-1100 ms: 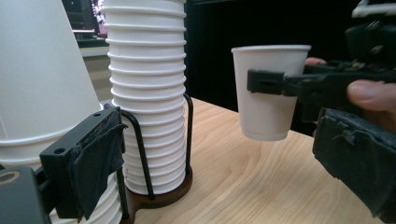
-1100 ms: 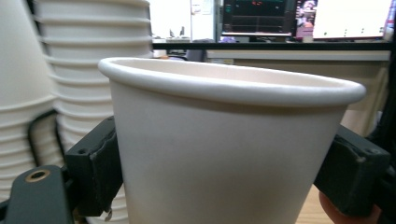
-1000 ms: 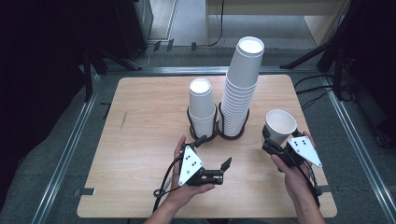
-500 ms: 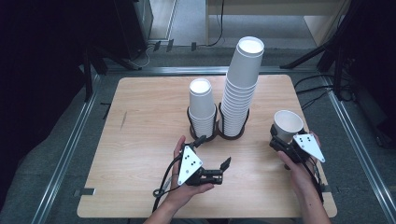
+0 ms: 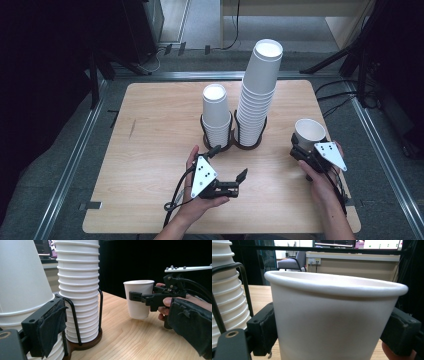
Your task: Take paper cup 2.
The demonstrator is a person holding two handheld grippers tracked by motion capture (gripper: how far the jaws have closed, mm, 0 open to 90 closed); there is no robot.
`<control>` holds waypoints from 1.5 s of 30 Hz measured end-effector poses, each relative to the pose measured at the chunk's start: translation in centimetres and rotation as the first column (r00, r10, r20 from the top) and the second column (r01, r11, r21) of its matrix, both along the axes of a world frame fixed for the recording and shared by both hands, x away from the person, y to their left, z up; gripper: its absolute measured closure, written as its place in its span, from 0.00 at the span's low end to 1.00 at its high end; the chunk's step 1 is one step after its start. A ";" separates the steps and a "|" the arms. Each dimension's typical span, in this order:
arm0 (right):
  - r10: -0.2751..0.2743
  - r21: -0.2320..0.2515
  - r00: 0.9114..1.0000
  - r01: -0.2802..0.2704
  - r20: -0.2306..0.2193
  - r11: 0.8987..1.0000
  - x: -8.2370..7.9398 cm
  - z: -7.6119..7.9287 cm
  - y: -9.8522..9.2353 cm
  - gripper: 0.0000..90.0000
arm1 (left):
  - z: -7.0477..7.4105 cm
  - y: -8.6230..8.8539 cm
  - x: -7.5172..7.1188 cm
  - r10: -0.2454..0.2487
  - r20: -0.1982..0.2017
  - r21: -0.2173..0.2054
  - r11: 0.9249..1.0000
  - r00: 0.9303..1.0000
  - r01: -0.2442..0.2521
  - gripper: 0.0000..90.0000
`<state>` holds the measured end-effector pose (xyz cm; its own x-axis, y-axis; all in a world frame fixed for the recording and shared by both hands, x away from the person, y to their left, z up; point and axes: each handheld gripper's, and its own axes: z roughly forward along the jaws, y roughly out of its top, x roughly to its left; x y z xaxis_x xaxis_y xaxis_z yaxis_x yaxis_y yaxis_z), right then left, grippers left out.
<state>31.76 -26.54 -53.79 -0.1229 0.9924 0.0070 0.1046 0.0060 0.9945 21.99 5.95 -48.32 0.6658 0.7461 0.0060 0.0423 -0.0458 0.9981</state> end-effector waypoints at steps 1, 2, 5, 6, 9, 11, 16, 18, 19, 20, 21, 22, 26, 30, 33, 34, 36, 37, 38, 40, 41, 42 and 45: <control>-0.001 0.003 1.000 0.001 -0.005 1.000 0.0 0.0 0.0 0.15 | 0.0 0.0 0.0 0.000 0.000 0.000 1.000 1.000 0.000 0.03; 0.001 0.008 1.000 -0.001 -0.007 1.000 0.1 -0.1 0.0 0.15 | 0.0 0.0 0.0 0.000 0.000 0.000 1.000 1.000 0.000 0.03; -0.004 0.000 1.000 0.004 -0.012 1.000 0.2 -0.2 0.0 0.15 | 0.0 -0.1 0.0 0.000 -0.001 0.000 1.000 1.000 0.000 0.03; -0.005 0.001 1.000 0.005 -0.013 1.000 0.2 -0.2 0.1 0.15 | 0.0 -0.1 0.0 0.000 -0.001 0.000 1.000 1.000 0.000 0.03; -0.013 -0.007 1.000 0.013 -0.016 1.000 0.3 -0.3 0.0 0.15 | 0.0 -0.1 0.0 0.000 -0.001 0.002 1.000 1.000 0.000 0.03; -0.017 -0.018 1.000 0.017 -0.024 1.000 0.3 -0.5 -0.1 0.15 | 0.0 -0.1 0.0 0.001 -0.001 0.002 1.000 1.000 -0.001 0.03; -0.016 -0.021 0.999 0.015 -0.031 1.000 0.4 -0.7 -0.3 0.15 | 0.0 0.0 0.0 0.005 -0.003 0.001 1.000 1.000 -0.005 0.03; -0.016 -0.023 0.999 0.015 -0.038 1.000 0.5 -0.9 -0.2 0.15 | 0.0 0.0 0.0 0.005 -0.004 0.001 1.000 1.000 -0.005 0.03; -0.016 -0.023 0.999 0.015 -0.038 1.000 0.5 -0.9 -0.2 0.15 | 0.0 0.0 0.0 0.005 -0.004 0.001 1.000 1.000 -0.005 0.03; -0.017 -0.026 0.999 0.016 -0.049 1.000 0.5 -1.0 -0.2 0.15 | 0.0 0.0 0.0 0.006 -0.004 0.001 1.000 1.000 -0.006 0.03; -0.022 -0.022 0.999 0.021 -0.049 1.000 0.5 -1.1 -0.1 0.15 | 0.0 0.1 0.1 0.006 -0.005 0.000 1.000 1.000 -0.006 0.03; -0.025 -0.021 0.999 0.024 -0.048 0.999 0.5 -1.1 -0.1 0.15 | 0.0 0.1 0.1 0.007 -0.006 -0.001 1.000 1.000 -0.007 0.03; -0.030 -0.015 0.998 0.029 -0.050 0.999 0.6 -1.1 -0.1 0.14 | -0.1 0.1 0.1 0.007 -0.010 0.000 1.000 1.000 -0.007 0.03; -0.033 -0.010 0.998 0.033 -0.053 0.999 0.5 -1.1 -0.2 0.14 | -0.2 0.1 0.1 0.006 -0.012 -0.001 1.000 1.000 -0.006 0.03; -0.039 -0.008 0.998 0.039 -0.059 0.999 0.5 -1.0 -0.1 0.14 | -0.2 0.1 0.1 0.006 -0.013 -0.001 1.000 1.000 -0.006 0.03; -0.041 -0.008 0.997 0.041 -0.061 0.999 0.4 -1.0 -0.1 0.14 | -0.1 0.1 0.1 0.007 -0.012 0.000 1.000 1.000 -0.007 0.03; -0.045 -0.011 0.997 0.045 -0.063 0.999 0.4 -1.0 -0.1 0.14 | -0.1 0.1 0.2 0.008 -0.013 -0.002 1.000 1.000 -0.008 0.03; -0.048 -0.011 0.997 0.047 -0.066 0.999 0.4 -1.0 -0.1 0.13 | -0.2 0.1 0.2 0.007 -0.014 -0.002 1.000 1.000 -0.007 0.03; -0.047 -0.010 0.997 0.046 -0.069 0.999 0.4 -0.9 -0.1 0.13 | -0.2 0.1 0.2 0.007 -0.014 -0.002 1.000 1.000 -0.007 0.03; -0.045 -0.009 0.996 0.044 -0.074 0.999 0.3 -0.9 -0.2 0.13 | -0.2 0.1 0.2 0.006 -0.016 -0.002 1.000 1.000 -0.006 0.03; -0.045 -0.009 0.996 0.044 -0.074 0.999 0.3 -0.9 -0.2 0.13 | -0.2 0.1 0.2 0.006 -0.016 -0.002 1.000 1.000 -0.006 0.03; -0.042 -0.006 0.996 0.041 -0.078 0.999 0.3 -0.9 -0.2 0.13 | -0.2 0.1 0.2 0.006 -0.016 -0.002 1.000 1.000 -0.006 0.03; -0.034 0.004 0.995 0.035 -0.094 0.999 0.2 -0.9 -0.2 0.11 | -0.2 0.1 0.2 0.006 -0.015 -0.003 1.000 1.000 -0.006 0.03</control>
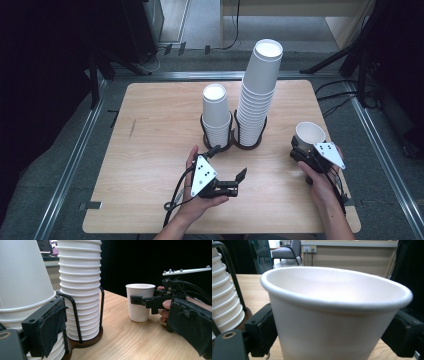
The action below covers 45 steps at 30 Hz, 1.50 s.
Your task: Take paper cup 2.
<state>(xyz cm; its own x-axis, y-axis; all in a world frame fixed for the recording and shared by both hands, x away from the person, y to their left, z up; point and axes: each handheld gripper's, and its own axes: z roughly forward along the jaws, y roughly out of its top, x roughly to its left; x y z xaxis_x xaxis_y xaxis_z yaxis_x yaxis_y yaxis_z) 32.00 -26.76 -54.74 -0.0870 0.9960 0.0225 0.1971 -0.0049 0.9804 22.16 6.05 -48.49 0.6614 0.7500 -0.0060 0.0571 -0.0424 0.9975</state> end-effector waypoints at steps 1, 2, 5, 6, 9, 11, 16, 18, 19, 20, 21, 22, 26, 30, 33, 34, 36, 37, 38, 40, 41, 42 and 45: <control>0.004 0.004 1.000 -0.003 -0.003 1.000 0.0 0.0 0.0 0.10 | 0.0 0.0 0.0 0.001 0.001 -0.002 1.000 1.000 -0.001 0.03; 0.011 0.010 1.000 -0.011 -0.004 1.000 0.0 0.0 0.0 0.09 | 0.1 0.0 0.0 0.000 0.002 -0.002 1.000 1.000 0.000 0.03; 0.065 0.044 0.998 -0.066 0.006 0.997 -0.3 0.2 -0.1 0.00 | 0.1 0.1 0.0 0.001 0.000 -0.007 1.000 1.000 -0.001 0.03; 0.065 0.044 0.998 -0.066 0.006 0.997 -0.3 0.2 -0.1 0.00 | 0.1 0.1 0.0 0.001 0.000 -0.007 1.000 1.000 -0.001 0.03; 0.078 0.042 0.997 -0.079 0.009 0.996 -0.5 0.6 -0.2 0.00 | 0.1 0.3 0.1 0.004 -0.002 -0.007 1.000 1.000 -0.004 0.03; 0.077 0.025 0.997 -0.077 0.009 0.997 -0.7 0.6 -0.2 0.00 | 0.1 0.3 0.1 0.006 -0.005 -0.011 1.000 1.000 -0.006 0.03; 0.087 0.016 0.996 -0.087 0.008 0.996 -1.3 0.9 -0.4 0.00 | 0.2 0.4 0.3 0.001 -0.019 -0.021 1.000 1.000 -0.001 0.03; 0.102 0.016 0.995 -0.102 0.012 0.995 -1.5 1.0 -0.5 0.00 | 0.2 0.4 0.3 -0.003 -0.025 -0.029 1.000 1.000 0.002 0.03; 0.123 0.015 0.992 -0.123 0.013 0.992 -2.0 1.2 -0.7 0.00 | 0.3 0.4 0.4 -0.001 -0.026 -0.034 0.999 1.000 0.000 0.03; 0.123 0.015 0.992 -0.123 0.013 0.992 -2.0 1.2 -0.7 0.00 | 0.3 0.4 0.4 -0.001 -0.026 -0.034 0.999 1.000 0.000 0.03; 0.140 0.005 0.990 -0.140 0.010 0.990 -2.5 1.4 -1.0 0.00 | 0.5 0.4 0.4 -0.001 -0.025 -0.037 0.999 1.000 0.000 0.03; 0.140 0.005 0.990 -0.140 0.010 0.990 -2.5 1.4 -1.0 0.00 | 0.5 0.4 0.4 -0.001 -0.025 -0.037 0.999 1.000 0.000 0.03; 0.153 -0.031 0.988 -0.153 0.008 0.988 -3.9 1.8 -1.6 0.00 | 0.9 0.3 0.7 0.004 -0.025 -0.037 0.999 1.000 -0.005 0.03; 0.159 -0.043 0.987 -0.159 0.011 0.986 -4.8 2.2 -2.2 0.00 | 1.0 0.1 1.1 0.006 -0.030 -0.037 0.999 1.000 -0.008 0.03; 0.156 -0.040 0.988 -0.155 0.011 0.987 -5.3 2.4 -2.6 0.00 | 1.0 -0.3 1.6 0.007 -0.037 -0.044 0.999 0.999 -0.008 0.03; 0.156 -0.040 0.988 -0.155 0.011 0.987 -5.3 2.4 -2.6 0.00 | 1.0 -0.3 1.6 0.007 -0.037 -0.044 0.999 0.999 -0.008 0.03; 0.162 -0.029 0.987 -0.161 0.017 0.987 -5.7 2.8 -2.8 0.00 | 1.1 -0.6 2.1 0.010 -0.048 -0.055 0.998 0.999 -0.013 0.03; 0.164 -0.027 0.986 -0.163 0.019 0.986 -5.8 3.0 -2.8 0.00 | 1.1 -0.7 2.3 0.013 -0.049 -0.056 0.998 0.999 -0.016 0.03; 0.164 -0.027 0.986 -0.163 0.019 0.986 -5.8 3.0 -2.8 0.00 | 1.1 -0.7 2.3 0.013 -0.049 -0.056 0.998 0.999 -0.016 0.03; 0.158 -0.026 0.987 -0.158 0.021 0.987 -5.9 3.6 -2.8 0.00 | 1.1 -1.0 2.7 0.016 -0.051 -0.056 0.998 0.999 -0.019 0.03; 0.165 -0.016 0.986 -0.165 0.024 0.986 -6.0 4.2 -2.8 0.00 | 1.1 -1.1 2.8 0.020 -0.052 -0.057 0.998 0.998 -0.023 0.03; 0.161 -0.018 0.987 -0.161 0.020 0.987 -6.0 4.5 -2.7 0.00 | 1.3 -1.3 3.1 0.020 -0.053 -0.061 0.998 0.998 -0.023 0.03; 0.162 -0.023 0.987 -0.162 0.018 0.987 -6.0 5.1 -2.6 0.00 | 1.5 -1.5 3.4 0.030 -0.049 -0.049 0.998 0.998 -0.033 0.03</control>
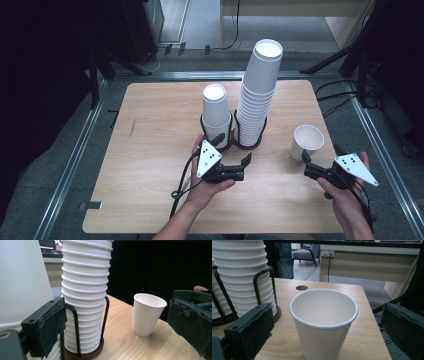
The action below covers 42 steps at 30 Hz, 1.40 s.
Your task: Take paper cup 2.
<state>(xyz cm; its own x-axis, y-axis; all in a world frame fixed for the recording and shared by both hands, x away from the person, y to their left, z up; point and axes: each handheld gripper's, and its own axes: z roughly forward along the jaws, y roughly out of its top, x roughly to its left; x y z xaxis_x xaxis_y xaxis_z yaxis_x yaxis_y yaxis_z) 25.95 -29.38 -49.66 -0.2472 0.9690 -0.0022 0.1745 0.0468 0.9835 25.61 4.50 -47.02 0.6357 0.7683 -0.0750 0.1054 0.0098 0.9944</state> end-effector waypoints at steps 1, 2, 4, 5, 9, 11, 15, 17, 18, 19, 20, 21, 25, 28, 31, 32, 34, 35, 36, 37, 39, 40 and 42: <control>0.002 0.009 1.000 -0.002 0.004 1.000 0.0 0.7 0.1 0.00 | 0.1 -0.1 0.2 0.002 0.000 0.001 1.000 1.000 -0.002 0.03; 0.002 0.009 1.000 -0.002 0.004 1.000 0.0 0.7 0.1 0.00 | 0.3 -0.2 0.4 0.005 0.003 0.003 1.000 1.000 -0.005 0.03; 0.008 0.025 1.000 -0.008 0.013 1.000 0.1 1.4 0.1 0.00 | 0.6 -0.5 0.7 0.012 0.005 0.009 1.000 1.000 -0.012 0.03; 0.008 0.035 1.000 -0.009 0.014 0.999 0.1 1.8 0.2 0.00 | 0.8 -0.6 0.9 0.016 0.005 0.012 1.000 1.000 -0.016 0.03; 0.016 0.057 0.999 -0.017 0.033 0.998 0.3 3.5 0.6 0.00 | 1.3 -1.1 1.6 0.027 0.006 0.016 1.000 1.000 -0.027 0.03; 0.023 0.069 0.999 -0.026 0.048 0.997 0.5 4.8 1.0 0.00 | 1.7 -1.4 2.2 0.030 0.006 0.014 0.999 1.000 -0.030 0.03; 0.035 0.086 0.998 -0.040 0.061 0.995 0.7 6.8 1.7 0.00 | 1.9 -1.7 2.7 0.034 0.005 0.013 0.999 0.999 -0.034 0.03; 0.037 0.090 0.997 -0.042 0.061 0.995 0.8 7.2 2.0 0.00 | 2.0 -1.9 3.1 0.039 0.001 0.010 0.999 0.999 -0.039 0.03; 0.050 0.104 0.996 -0.056 0.068 0.993 1.0 8.2 2.6 0.00 | 2.0 -2.0 3.4 0.042 -0.007 0.007 0.999 0.999 -0.042 0.03; 0.050 0.104 0.996 -0.056 0.068 0.993 1.0 8.2 2.6 0.00 | 2.0 -2.0 3.4 0.042 -0.007 0.007 0.999 0.999 -0.042 0.03; 0.053 0.107 0.996 -0.060 0.065 0.992 1.1 8.6 2.9 0.00 | 2.0 -2.0 3.6 0.045 -0.009 0.008 0.999 0.999 -0.045 0.03; 0.060 0.111 0.996 -0.067 0.069 0.992 1.2 9.0 3.3 0.00 | 2.0 -2.1 3.7 0.047 -0.008 0.006 0.999 0.999 -0.047 0.03; 0.089 0.111 0.992 -0.099 0.088 0.989 1.5 10.5 4.7 0.00 | 2.2 -2.3 4.2 0.055 -0.011 0.002 0.998 0.998 -0.055 0.03; 0.103 0.114 0.990 -0.115 0.100 0.987 1.8 11.6 5.6 0.00 | 2.4 -2.5 4.7 0.060 -0.008 0.009 0.998 0.998 -0.059 0.03; 0.124 0.107 0.985 -0.136 0.117 0.985 2.4 12.8 6.9 0.00 | 2.9 -2.7 5.3 0.072 -0.003 0.011 0.997 0.997 -0.072 0.03; 0.124 0.107 0.985 -0.136 0.117 0.985 2.4 12.8 6.9 0.00 | 2.9 -2.7 5.3 0.072 -0.003 0.011 0.997 0.997 -0.072 0.03; 0.138 0.111 0.983 -0.152 0.123 0.982 2.9 13.7 7.8 0.00 | 3.1 -3.1 5.6 0.085 -0.002 0.008 0.996 0.996 -0.085 0.03; 0.138 0.111 0.983 -0.152 0.123 0.982 2.9 13.7 7.8 0.00 | 3.1 -3.1 5.6 0.085 -0.002 0.008 0.996 0.996 -0.085 0.03; 0.142 0.117 0.982 -0.157 0.124 0.981 3.3 14.1 8.3 0.00 | 3.3 -3.4 5.9 0.096 -0.001 0.013 0.995 0.995 -0.096 0.03; 0.149 0.120 0.981 -0.164 0.124 0.979 3.5 14.4 8.6 0.00 | 3.3 -3.4 5.9 0.096 -0.001 0.013 0.995 0.995 -0.096 0.03; 0.154 0.125 0.981 -0.169 0.122 0.978 3.7 14.6 8.9 0.00 | 3.3 -3.7 6.2 0.116 0.003 0.027 0.993 0.993 -0.116 0.03; 0.157 0.126 0.980 -0.172 0.122 0.977 3.9 14.8 9.1 0.00 | 3.4 -3.9 6.3 0.120 0.003 0.024 0.992 0.993 -0.120 0.03; 0.168 0.119 0.978 -0.183 0.125 0.976 4.5 15.3 9.9 0.00 | 3.3 -4.3 6.6 0.149 0.013 0.028 0.988 0.989 -0.150 0.03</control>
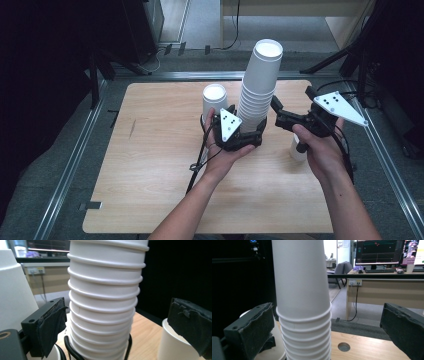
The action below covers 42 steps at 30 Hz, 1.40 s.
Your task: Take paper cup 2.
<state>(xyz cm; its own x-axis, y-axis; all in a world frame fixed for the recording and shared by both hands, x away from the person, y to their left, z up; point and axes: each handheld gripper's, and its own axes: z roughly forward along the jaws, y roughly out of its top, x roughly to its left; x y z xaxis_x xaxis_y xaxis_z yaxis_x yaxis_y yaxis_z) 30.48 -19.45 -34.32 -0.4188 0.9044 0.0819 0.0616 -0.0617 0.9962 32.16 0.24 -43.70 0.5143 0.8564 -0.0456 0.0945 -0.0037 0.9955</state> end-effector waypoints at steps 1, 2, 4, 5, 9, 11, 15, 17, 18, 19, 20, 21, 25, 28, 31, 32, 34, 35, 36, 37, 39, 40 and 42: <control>0.000 0.000 1.000 0.000 0.000 1.000 0.0 0.0 0.0 0.00 | 0.0 0.0 0.0 0.000 0.000 0.000 1.000 1.000 0.000 0.03; 0.004 -0.001 1.000 -0.004 -0.001 1.000 0.2 0.2 0.3 0.00 | 0.0 -0.1 0.1 0.009 -0.004 -0.003 1.000 1.000 -0.009 0.03; 0.013 -0.012 1.000 -0.013 -0.005 1.000 0.7 0.6 0.9 0.00 | -0.3 -0.5 0.6 0.038 -0.015 -0.021 0.999 0.999 -0.039 0.03; 0.013 -0.012 1.000 -0.013 -0.005 1.000 0.7 0.6 0.9 0.00 | -0.3 -0.5 0.6 0.038 -0.015 -0.021 0.999 0.999 -0.039 0.03; 0.023 -0.009 0.999 -0.024 -0.021 1.000 1.7 1.1 1.5 0.00 | -0.8 -1.4 1.2 0.093 -0.007 -0.016 0.996 0.996 -0.093 0.03; 0.026 -0.011 0.999 -0.026 -0.026 1.000 2.1 1.2 1.6 0.00 | -0.9 -1.7 1.4 0.097 0.001 -0.008 0.995 0.995 -0.097 0.03; 0.028 -0.018 0.999 -0.029 -0.042 0.999 2.8 1.3 2.1 0.00 | -0.8 -2.4 1.6 0.120 0.012 -0.007 0.993 0.993 -0.120 0.03; 0.028 -0.024 0.999 -0.029 -0.045 0.999 3.0 1.4 2.2 0.00 | -0.7 -2.6 1.6 0.124 0.016 -0.009 0.992 0.992 -0.124 0.03; 0.032 -0.027 0.998 -0.034 -0.046 0.999 3.1 1.4 2.4 0.00 | -0.7 -2.8 1.7 0.131 0.020 -0.012 0.991 0.991 -0.131 0.03; 0.034 -0.028 0.998 -0.035 -0.048 0.999 3.3 1.5 2.6 0.00 | -0.6 -2.9 1.7 0.141 0.021 -0.010 0.990 0.990 -0.141 0.03; 0.045 -0.023 0.998 -0.046 -0.049 0.999 3.5 1.7 2.9 0.00 | -0.5 -3.2 1.9 0.150 0.014 -0.013 0.989 0.989 -0.150 0.03; 0.049 -0.026 0.998 -0.050 -0.050 0.998 3.7 1.8 3.1 0.00 | -0.5 -3.2 1.9 0.150 0.014 -0.013 0.989 0.989 -0.150 0.03; 0.065 -0.028 0.996 -0.067 -0.061 0.997 4.2 1.9 3.6 0.00 | -0.4 -3.3 2.3 0.167 0.005 -0.023 0.986 0.986 -0.167 0.03; 0.080 -0.018 0.993 -0.081 -0.082 0.997 5.1 1.9 4.1 0.00 | -0.4 -3.5 2.5 0.175 0.006 -0.036 0.984 0.985 -0.175 0.03; 0.097 -0.001 0.991 -0.097 -0.096 0.995 5.7 1.9 4.2 0.00 | -0.4 -3.6 2.6 0.181 0.006 -0.033 0.983 0.984 -0.180 0.03; 0.093 -0.017 0.990 -0.095 -0.105 0.995 6.1 1.8 4.4 0.00 | -0.4 -3.6 2.6 0.182 0.004 -0.026 0.983 0.983 -0.182 0.03; 0.096 -0.027 0.989 -0.100 -0.110 0.995 6.4 1.7 4.5 0.00 | -0.4 -3.6 2.6 0.182 0.004 -0.026 0.983 0.983 -0.182 0.03; 0.105 -0.027 0.987 -0.109 -0.118 0.994 6.6 1.6 4.5 0.00 | -0.4 -3.6 2.7 0.183 0.004 -0.025 0.983 0.983 -0.182 0.03; 0.118 -0.020 0.984 -0.122 -0.132 0.992 7.0 1.4 4.5 0.00 | -0.4 -3.6 2.7 0.185 0.008 -0.022 0.983 0.983 -0.185 0.03; 0.124 -0.018 0.983 -0.127 -0.136 0.992 7.1 1.3 4.4 0.00 | -0.4 -3.6 2.7 0.185 0.008 -0.022 0.983 0.983 -0.185 0.03; 0.132 -0.012 0.981 -0.135 -0.140 0.991 7.2 1.2 4.4 0.00 | -0.5 -3.7 2.7 0.187 0.011 -0.018 0.982 0.982 -0.186 0.03; 0.144 -0.007 0.978 -0.147 -0.148 0.989 7.3 1.0 4.5 0.00 | -0.5 -3.7 2.7 0.189 0.012 -0.010 0.982 0.982 -0.189 0.03; 0.143 0.002 0.979 -0.144 -0.146 0.990 7.5 0.9 4.6 0.01 | -0.5 -3.8 2.8 0.192 0.014 -0.005 0.981 0.981 -0.191 0.03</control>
<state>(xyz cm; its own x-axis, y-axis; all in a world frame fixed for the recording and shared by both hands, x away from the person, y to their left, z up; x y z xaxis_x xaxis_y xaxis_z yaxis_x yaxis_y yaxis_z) 37.96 -14.84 -33.44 -0.5282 0.8368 0.1437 0.2136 -0.0328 0.9764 34.93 -3.51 -44.24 0.3414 0.9390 -0.0425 0.0784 0.0167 0.9968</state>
